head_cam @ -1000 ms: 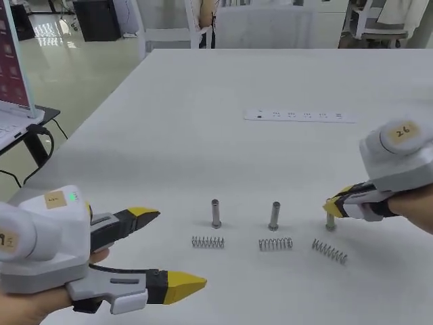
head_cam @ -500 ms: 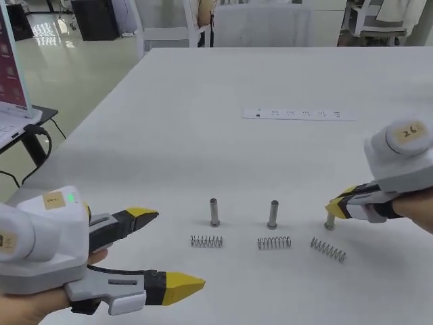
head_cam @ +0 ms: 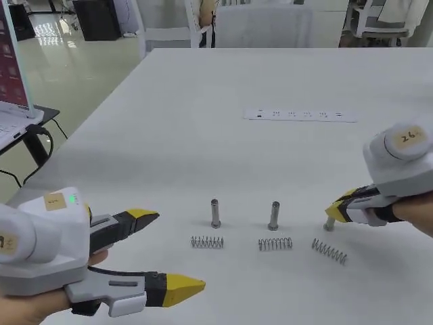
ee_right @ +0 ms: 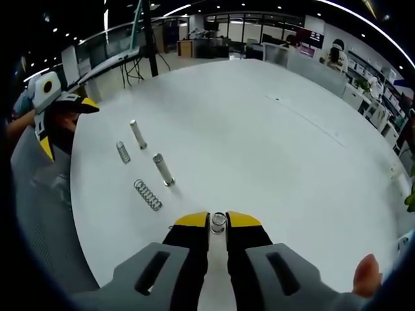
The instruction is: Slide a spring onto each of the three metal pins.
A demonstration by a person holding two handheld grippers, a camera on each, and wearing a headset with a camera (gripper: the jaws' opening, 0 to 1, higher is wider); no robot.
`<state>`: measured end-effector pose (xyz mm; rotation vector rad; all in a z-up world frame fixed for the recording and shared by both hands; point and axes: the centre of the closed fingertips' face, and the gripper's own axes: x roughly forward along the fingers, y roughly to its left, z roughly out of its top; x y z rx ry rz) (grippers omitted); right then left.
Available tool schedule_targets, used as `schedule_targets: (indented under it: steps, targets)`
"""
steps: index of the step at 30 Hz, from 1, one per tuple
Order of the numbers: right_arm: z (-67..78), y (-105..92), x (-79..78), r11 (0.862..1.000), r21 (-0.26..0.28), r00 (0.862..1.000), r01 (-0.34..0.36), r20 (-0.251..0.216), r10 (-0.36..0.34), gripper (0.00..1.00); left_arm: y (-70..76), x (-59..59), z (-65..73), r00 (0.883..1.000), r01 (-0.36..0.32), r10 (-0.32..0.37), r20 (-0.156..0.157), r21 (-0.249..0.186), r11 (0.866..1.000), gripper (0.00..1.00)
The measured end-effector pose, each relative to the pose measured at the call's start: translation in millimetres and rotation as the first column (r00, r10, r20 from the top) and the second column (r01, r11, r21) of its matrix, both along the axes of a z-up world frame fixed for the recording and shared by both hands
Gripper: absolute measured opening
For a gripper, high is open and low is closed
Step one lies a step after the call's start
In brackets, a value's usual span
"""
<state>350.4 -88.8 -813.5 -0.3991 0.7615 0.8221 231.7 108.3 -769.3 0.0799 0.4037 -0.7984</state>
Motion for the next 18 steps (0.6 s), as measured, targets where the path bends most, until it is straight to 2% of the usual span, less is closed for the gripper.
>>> schedule_targets:
  steps: [18]
  targets:
    - [-4.0, -2.7, -3.7, 1.0, -0.014, 1.0, -0.012, -0.001, 0.012, 0.12, -1.1, -1.2, 0.0, 1.0, 0.005, -0.005, 0.001, 0.0, 1.0, 0.78]
